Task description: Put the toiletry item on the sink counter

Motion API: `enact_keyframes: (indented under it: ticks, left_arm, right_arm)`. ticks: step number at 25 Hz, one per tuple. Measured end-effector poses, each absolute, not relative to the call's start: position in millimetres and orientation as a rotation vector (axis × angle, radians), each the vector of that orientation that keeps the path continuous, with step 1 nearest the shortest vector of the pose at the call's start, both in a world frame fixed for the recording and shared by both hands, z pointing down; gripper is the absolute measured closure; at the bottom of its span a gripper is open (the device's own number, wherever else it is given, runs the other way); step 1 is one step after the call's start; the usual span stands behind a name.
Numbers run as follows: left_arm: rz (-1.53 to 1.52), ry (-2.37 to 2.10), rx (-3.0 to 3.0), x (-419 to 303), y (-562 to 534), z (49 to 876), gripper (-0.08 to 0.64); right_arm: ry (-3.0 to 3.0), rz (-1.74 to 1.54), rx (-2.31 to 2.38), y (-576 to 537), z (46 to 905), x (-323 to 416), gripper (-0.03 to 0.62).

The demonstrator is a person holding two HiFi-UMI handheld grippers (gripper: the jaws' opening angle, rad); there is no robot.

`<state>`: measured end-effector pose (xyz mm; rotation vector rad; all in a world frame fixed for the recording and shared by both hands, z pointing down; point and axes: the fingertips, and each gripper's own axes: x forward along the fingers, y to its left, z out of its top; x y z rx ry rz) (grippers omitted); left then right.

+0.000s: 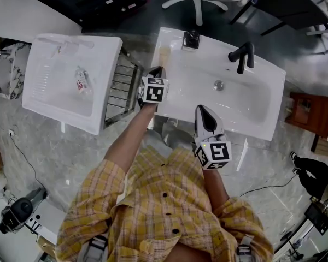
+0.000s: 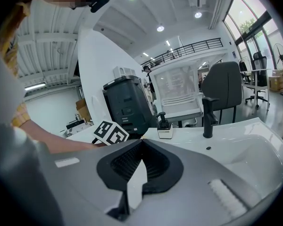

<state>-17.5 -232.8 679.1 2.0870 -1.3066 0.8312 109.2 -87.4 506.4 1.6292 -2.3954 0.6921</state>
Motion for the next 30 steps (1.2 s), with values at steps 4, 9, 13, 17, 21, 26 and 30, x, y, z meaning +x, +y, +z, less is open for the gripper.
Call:
enact_keyframes:
  ticks: [4, 9, 13, 17, 21, 26, 30]
  left_arm:
    - [0.829, -1.305, 2.081, -17, -233, 684, 0.535]
    - [0.828, -1.298, 2.087, -16, -234, 681, 0.528]
    - [0.826, -1.294, 2.079, -16, -234, 685, 0.517]
    - [0.825, -1.264, 2.065, -14, -232, 689, 0.48]
    - [0.82, -1.261, 2.06, -14, -232, 691, 0.466]
    - [0.795, -1.271, 2.062, -16, -233, 691, 0.453]
    - [0.782, -1.259, 2.072, -14, -233, 688, 0.431]
  right_arm:
    - [-2.395, 0.693, 1.629, -89, 508, 111, 0.593]
    - [-2.389, 0.695, 1.631, -90, 507, 111, 0.594]
    - [-2.388, 0.695, 1.629, -91, 507, 111, 0.593]
    - [-2.384, 0.701, 1.625, -92, 509, 112, 0.594]
    - [-2.386, 0.702, 1.619, -95, 511, 111, 0.594]
    - [-2.397, 0.696, 1.611, -98, 508, 109, 0.593]
    - [-2.396, 0.698, 1.606, -98, 509, 108, 0.594]
